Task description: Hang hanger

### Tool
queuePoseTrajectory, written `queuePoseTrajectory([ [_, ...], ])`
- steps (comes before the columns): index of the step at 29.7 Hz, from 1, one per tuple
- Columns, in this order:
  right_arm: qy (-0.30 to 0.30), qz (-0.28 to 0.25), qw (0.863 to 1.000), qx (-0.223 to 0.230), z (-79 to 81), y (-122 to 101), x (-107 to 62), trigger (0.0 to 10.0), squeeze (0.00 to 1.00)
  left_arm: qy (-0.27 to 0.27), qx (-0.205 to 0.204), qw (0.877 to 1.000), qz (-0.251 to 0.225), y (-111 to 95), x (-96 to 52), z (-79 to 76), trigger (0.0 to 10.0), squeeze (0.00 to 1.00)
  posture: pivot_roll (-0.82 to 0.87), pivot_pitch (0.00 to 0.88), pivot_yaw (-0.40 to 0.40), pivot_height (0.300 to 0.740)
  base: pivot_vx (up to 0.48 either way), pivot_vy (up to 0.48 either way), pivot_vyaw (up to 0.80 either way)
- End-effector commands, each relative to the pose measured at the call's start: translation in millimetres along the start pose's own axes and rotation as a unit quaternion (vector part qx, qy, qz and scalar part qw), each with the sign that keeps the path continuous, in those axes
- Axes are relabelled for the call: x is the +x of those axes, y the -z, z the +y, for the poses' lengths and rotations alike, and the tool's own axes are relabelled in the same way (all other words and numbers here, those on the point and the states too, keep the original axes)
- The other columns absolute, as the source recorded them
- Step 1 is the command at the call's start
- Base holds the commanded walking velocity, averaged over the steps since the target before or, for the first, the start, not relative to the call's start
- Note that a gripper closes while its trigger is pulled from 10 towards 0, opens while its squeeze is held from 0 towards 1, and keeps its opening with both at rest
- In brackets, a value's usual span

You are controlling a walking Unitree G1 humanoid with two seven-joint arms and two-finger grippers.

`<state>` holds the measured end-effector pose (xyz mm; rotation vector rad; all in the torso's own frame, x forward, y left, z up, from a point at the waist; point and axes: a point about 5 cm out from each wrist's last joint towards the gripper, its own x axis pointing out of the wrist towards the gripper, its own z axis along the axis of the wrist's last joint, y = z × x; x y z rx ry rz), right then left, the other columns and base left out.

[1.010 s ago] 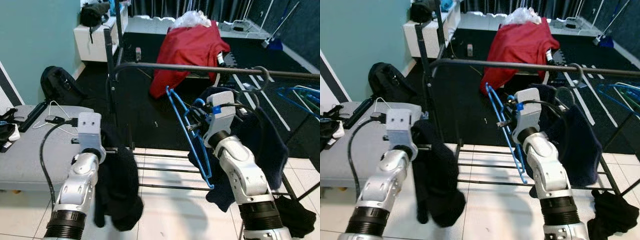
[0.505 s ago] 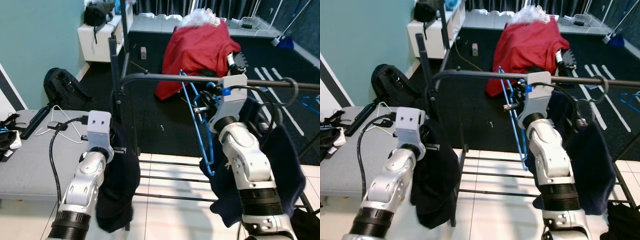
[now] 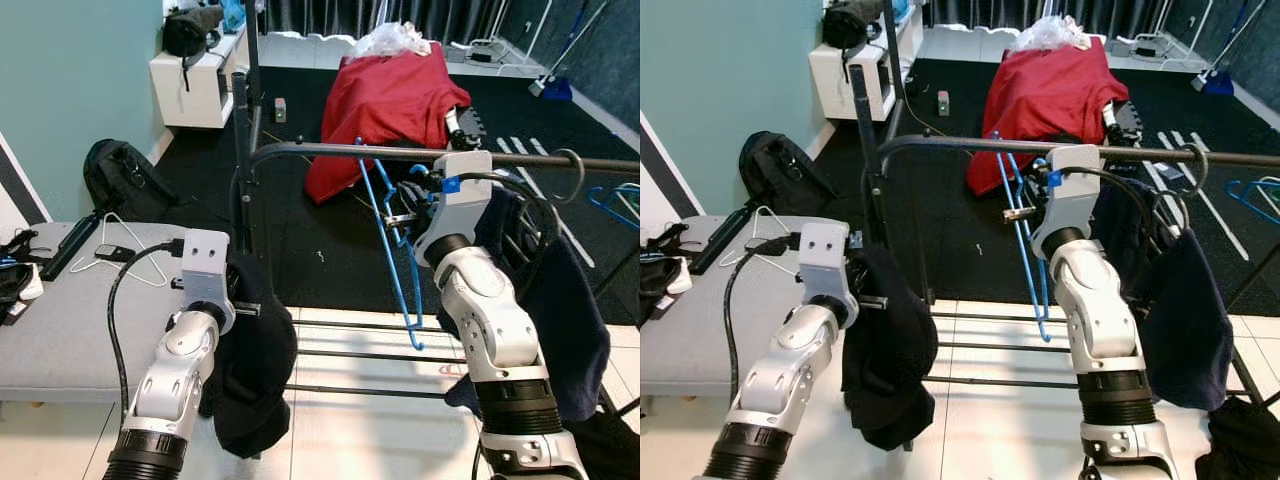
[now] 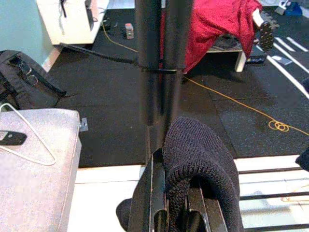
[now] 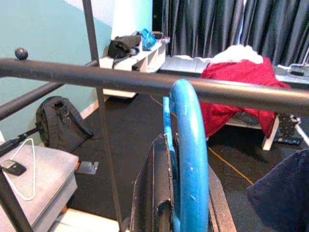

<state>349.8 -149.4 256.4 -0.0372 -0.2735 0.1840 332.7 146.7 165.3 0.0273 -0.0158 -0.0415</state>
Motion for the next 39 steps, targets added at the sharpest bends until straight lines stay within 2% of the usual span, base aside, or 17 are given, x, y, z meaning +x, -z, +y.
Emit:
queuePoseTrajectory([
  [1,0.009,-0.025,1.000,0.004,-5.5,-9,1.9,10.0,0.00,0.000,-0.003,1.000,0.001,-1,-2.0,1.0,10.0,0.00,-0.04,0.116,-0.005,0.740,0.000,0.000,0.00],
  [5,0.028,-0.016,0.999,0.010,-15.5,-7,6.0,10.0,0.00,0.002,-0.003,1.000,0.003,-1,-1.4,0.5,10.0,0.00,-0.04,0.116,-0.002,0.740,0.000,0.000,0.00],
  [6,0.029,0.003,0.999,0.017,-19.7,-3,7.9,10.0,0.00,0.004,0.001,1.000,0.005,-1,-0.7,0.0,10.0,0.00,-0.04,0.118,0.000,0.740,0.000,0.000,0.00],
  [14,0.026,0.027,0.999,0.024,-25.5,4,10.2,10.0,0.00,0.005,0.003,1.000,0.006,-2,0.3,0.1,10.0,0.00,-0.04,0.116,0.003,0.740,0.000,0.000,0.00],
  [16,0.020,0.032,0.999,0.025,-29.1,3,14.5,10.0,0.00,0.003,0.008,1.000,0.010,-2,1.6,1.0,10.0,0.00,-0.04,0.119,0.009,0.740,0.000,0.000,0.00],
  [18,0.013,0.019,1.000,0.018,-34.9,-9,28.3,10.0,0.00,-0.001,0.012,1.000,0.012,-3,3.9,2.4,10.0,0.00,-0.03,0.126,0.011,0.740,0.000,0.000,0.00],
  [19,0.013,0.019,1.000,0.018,-34.9,-9,28.3,10.0,0.00,-0.001,0.012,1.000,0.012,-3,3.9,2.4,10.0,0.00,-0.03,0.126,0.011,0.740,0.000,0.000,0.00],
  [22,-0.001,-0.005,1.000,0.006,-34.5,-24,43.2,10.0,0.00,-0.002,0.017,1.000,0.010,-5,3.5,3.7,10.0,0.00,-0.02,0.129,0.004,0.740,0.000,0.000,0.00],
  [31,-0.008,-0.017,1.000,0.005,-31.2,-29,46.9,10.0,0.00,-0.004,0.018,1.000,0.010,-5,2.7,5.3,10.0,0.00,-0.02,0.133,0.003,0.740,0.000,0.000,0.00],
  [35,-0.010,0.010,1.000,-0.001,-31.7,-26,53.8,10.0,0.00,0.000,0.022,1.000,0.013,-6,3.7,5.5,10.0,0.00,-0.01,0.138,0.009,0.740,0.000,0.000,0.00],
  [39,-0.023,0.055,0.998,-0.029,-31.0,-25,65.4,10.0,0.00,0.018,0.035,0.999,0.028,-5,6.6,4.8,10.0,0.00,-0.01,0.163,0.018,0.740,0.000,0.000,0.00],
])
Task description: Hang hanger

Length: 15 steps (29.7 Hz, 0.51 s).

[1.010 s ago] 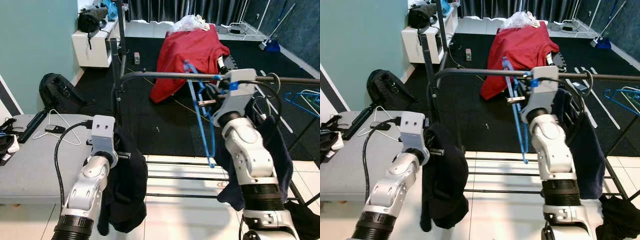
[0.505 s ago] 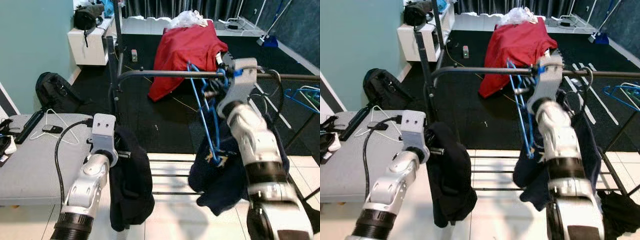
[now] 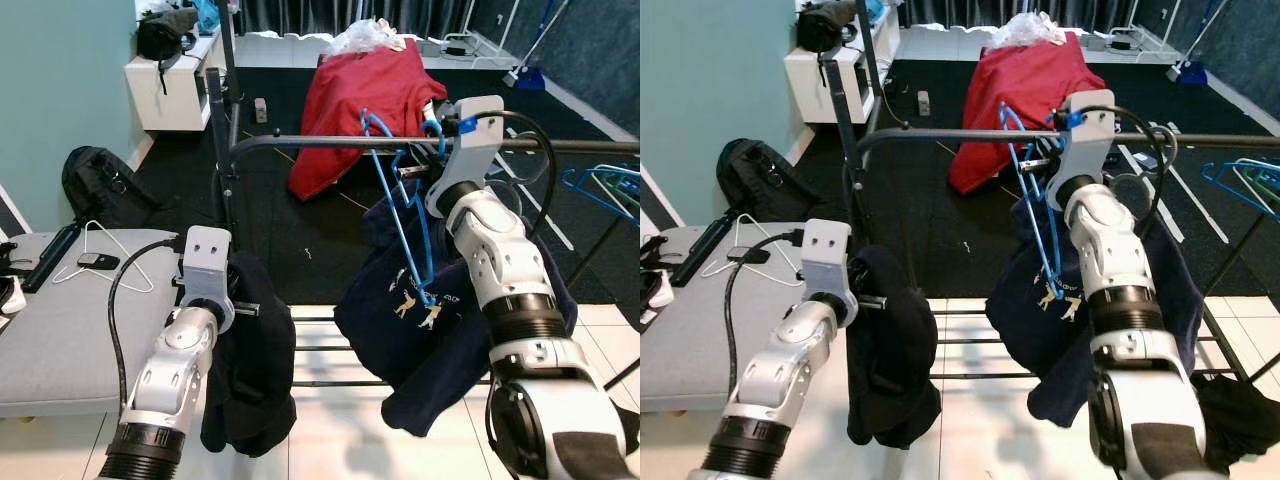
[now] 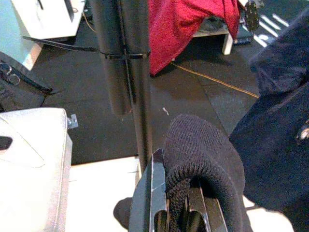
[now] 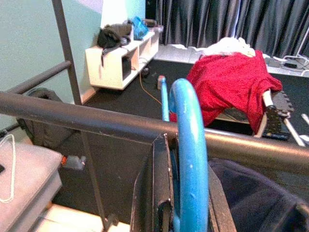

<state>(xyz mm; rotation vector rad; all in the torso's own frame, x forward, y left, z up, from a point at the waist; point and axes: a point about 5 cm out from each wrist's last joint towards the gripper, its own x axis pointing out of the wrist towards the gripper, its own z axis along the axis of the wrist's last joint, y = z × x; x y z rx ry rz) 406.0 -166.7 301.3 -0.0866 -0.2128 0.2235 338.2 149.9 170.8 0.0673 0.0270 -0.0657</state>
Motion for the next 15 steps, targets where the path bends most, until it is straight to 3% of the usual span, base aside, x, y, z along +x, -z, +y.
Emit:
queuePoseTrajectory([
  [1,0.000,0.023,1.000,-0.009,-1.5,2,3.6,10.0,0.00,0.006,0.015,1.000,0.007,0,1.1,1.1,10.0,0.00,-0.01,0.163,0.018,0.740,0.000,0.000,0.00],
  [7,-0.006,0.040,0.999,-0.001,0.7,2,14.1,10.0,0.00,0.008,0.019,1.000,0.013,2,-0.3,4.1,10.0,0.00,0.00,0.186,0.016,0.740,0.000,0.000,0.00],
  [15,-0.005,0.037,0.999,0.007,4.9,4,15.7,10.0,0.00,0.005,0.021,1.000,0.013,1,-1.2,5.9,10.0,0.00,0.01,0.202,0.011,0.740,0.000,0.000,0.00],
])
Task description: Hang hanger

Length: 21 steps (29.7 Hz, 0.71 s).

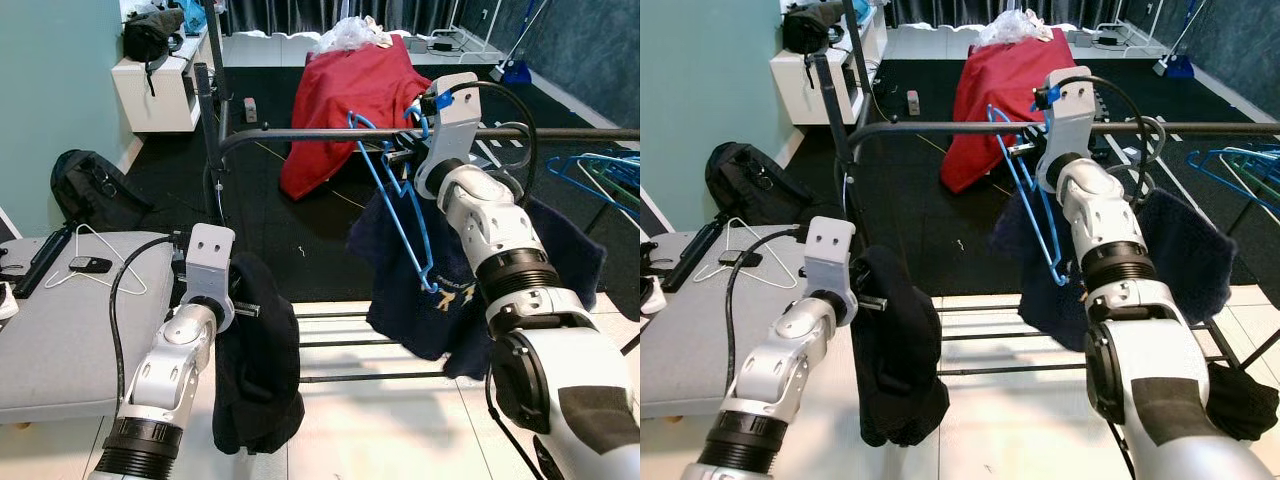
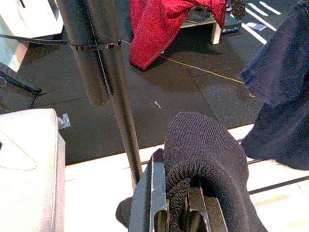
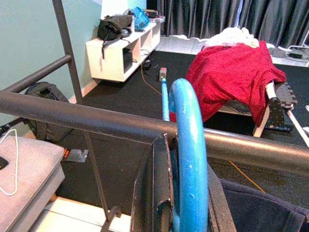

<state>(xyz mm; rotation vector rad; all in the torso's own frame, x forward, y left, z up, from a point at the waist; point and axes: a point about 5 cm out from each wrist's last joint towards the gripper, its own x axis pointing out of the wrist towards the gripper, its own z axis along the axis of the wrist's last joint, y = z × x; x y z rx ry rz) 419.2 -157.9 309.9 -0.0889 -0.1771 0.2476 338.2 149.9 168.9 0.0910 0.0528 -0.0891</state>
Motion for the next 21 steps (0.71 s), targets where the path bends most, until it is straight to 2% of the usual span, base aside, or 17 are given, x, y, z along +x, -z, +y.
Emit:
queuePoseTrajectory([
  [1,0.008,0.020,1.000,0.006,0.1,10,-0.2,10.0,0.00,-0.007,0.009,1.000,0.001,-1,-1.4,6.0,10.0,0.00,0.01,0.202,0.011,0.740,0.000,0.000,0.00],
  [7,0.013,-0.009,1.000,0.008,3.6,4,-0.3,10.0,0.00,-0.011,0.012,1.000,0.002,-2,-2.0,10.2,10.0,0.00,0.01,0.212,0.013,0.740,0.000,0.000,0.00],
  [16,0.013,-0.009,1.000,0.000,5.3,8,-0.1,10.0,0.00,-0.010,0.012,1.000,0.003,-3,-1.6,10.6,10.0,0.00,0.01,0.218,0.020,0.740,0.000,0.000,0.00],
  [21,0.026,0.002,0.999,0.019,6.0,17,-2.8,10.0,0.00,-0.008,0.012,1.000,0.004,-2,-2.0,10.3,10.0,0.00,0.01,0.220,0.018,0.740,0.000,0.000,0.00],
])
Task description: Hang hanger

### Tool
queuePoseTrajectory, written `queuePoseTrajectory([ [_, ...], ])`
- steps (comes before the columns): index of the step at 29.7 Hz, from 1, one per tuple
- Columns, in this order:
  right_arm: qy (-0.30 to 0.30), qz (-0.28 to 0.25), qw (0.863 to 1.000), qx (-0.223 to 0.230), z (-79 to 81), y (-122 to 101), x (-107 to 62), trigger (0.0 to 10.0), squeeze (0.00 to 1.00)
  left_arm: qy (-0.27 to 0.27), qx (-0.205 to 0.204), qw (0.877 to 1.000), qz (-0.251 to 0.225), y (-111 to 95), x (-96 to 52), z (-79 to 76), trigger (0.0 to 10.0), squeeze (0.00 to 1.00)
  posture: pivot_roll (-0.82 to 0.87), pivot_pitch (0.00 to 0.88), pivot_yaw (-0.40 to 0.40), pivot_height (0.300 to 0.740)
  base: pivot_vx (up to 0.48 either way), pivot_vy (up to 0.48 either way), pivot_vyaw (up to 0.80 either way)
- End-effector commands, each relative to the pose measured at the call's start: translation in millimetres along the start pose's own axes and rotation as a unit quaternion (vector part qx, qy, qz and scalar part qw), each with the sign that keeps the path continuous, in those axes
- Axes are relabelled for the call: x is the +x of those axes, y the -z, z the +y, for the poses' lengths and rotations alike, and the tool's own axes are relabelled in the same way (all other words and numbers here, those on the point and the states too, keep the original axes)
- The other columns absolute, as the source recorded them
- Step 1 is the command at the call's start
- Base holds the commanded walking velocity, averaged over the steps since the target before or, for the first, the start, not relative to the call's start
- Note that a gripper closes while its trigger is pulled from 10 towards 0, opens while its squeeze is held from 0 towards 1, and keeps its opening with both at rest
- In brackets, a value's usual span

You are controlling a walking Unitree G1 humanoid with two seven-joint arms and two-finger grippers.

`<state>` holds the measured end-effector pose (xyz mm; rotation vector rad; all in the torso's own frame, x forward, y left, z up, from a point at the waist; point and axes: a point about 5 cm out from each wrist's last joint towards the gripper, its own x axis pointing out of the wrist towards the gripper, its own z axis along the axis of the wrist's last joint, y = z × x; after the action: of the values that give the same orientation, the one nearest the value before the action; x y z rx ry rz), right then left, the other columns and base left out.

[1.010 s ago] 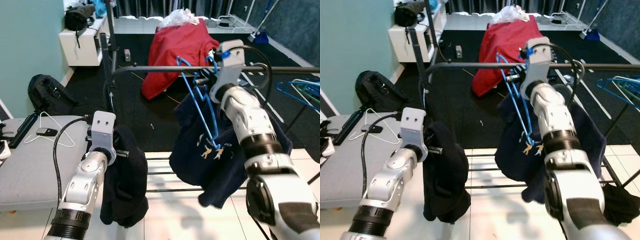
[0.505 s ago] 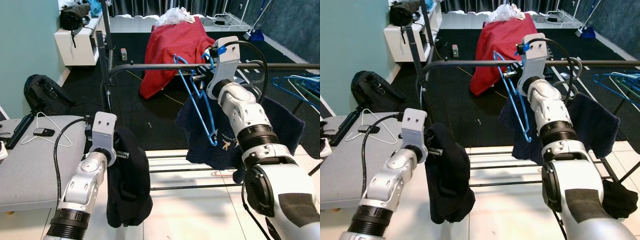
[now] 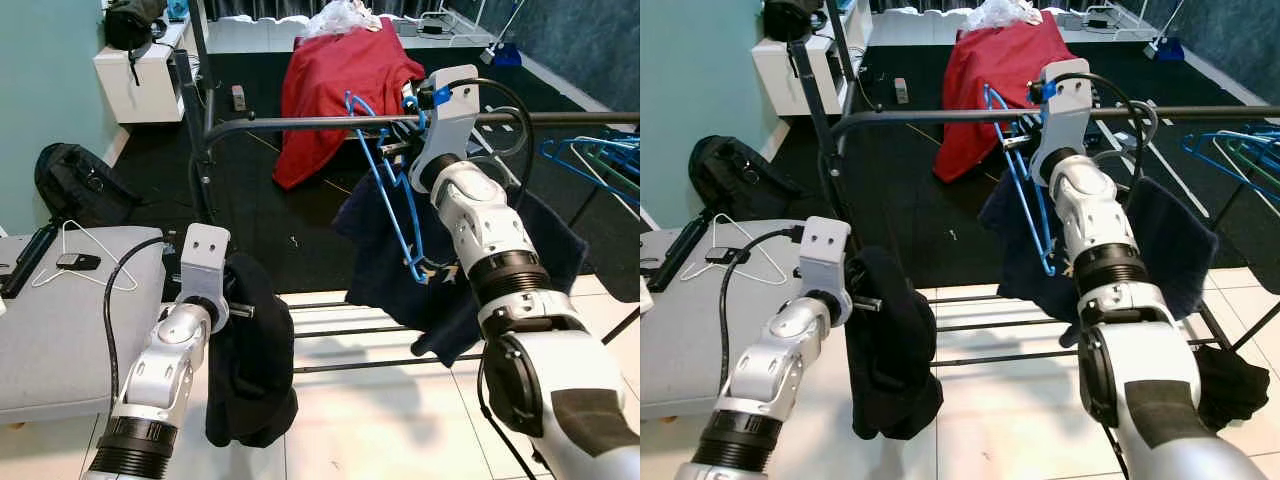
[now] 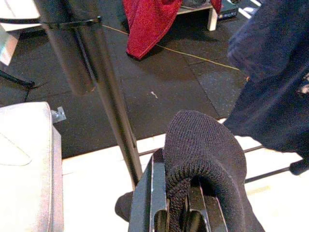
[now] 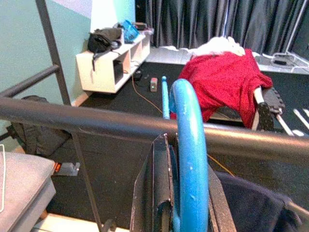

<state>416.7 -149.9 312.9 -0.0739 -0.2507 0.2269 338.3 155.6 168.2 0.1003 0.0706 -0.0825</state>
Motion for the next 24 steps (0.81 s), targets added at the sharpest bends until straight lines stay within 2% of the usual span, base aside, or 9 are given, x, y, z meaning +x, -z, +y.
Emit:
queuePoseTrajectory([
  [1,0.017,0.039,0.999,0.014,-1.6,23,-6.0,10.0,0.00,-0.006,0.008,1.000,-0.005,-4,-1.9,4.9,10.0,0.00,0.01,0.220,0.018,0.740,0.000,0.000,0.00],
  [3,0.017,0.039,0.999,0.014,-1.6,23,-6.0,10.0,0.00,-0.006,0.008,1.000,-0.005,-4,-1.9,4.9,10.0,0.00,0.01,0.220,0.018,0.740,0.000,0.000,0.00],
  [7,0.027,-0.003,1.000,-0.002,1.9,18,-13.3,10.0,0.00,-0.008,0.008,1.000,-0.007,-4,-2.4,6.0,10.0,0.00,0.00,0.219,0.018,0.740,0.000,0.000,0.00],
  [11,0.031,-0.023,0.999,-0.001,5.5,17,-19.3,10.0,0.00,-0.010,0.007,1.000,-0.009,-4,-2.5,6.0,10.0,0.00,0.00,0.220,0.020,0.740,0.000,0.000,0.00],
  [19,0.026,-0.055,0.998,-0.011,5.9,5,-17.7,10.0,0.00,-0.011,0.005,1.000,-0.011,-5,-2.5,5.6,10.0,0.00,0.00,0.218,0.015,0.740,0.000,0.000,0.00],
  [24,0.017,-0.066,0.998,-0.014,11.4,0,-18.1,10.0,0.00,-0.012,0.004,1.000,-0.010,-4,-3.1,5.0,10.0,0.00,0.00,0.219,0.014,0.740,0.000,0.000,0.00],
])
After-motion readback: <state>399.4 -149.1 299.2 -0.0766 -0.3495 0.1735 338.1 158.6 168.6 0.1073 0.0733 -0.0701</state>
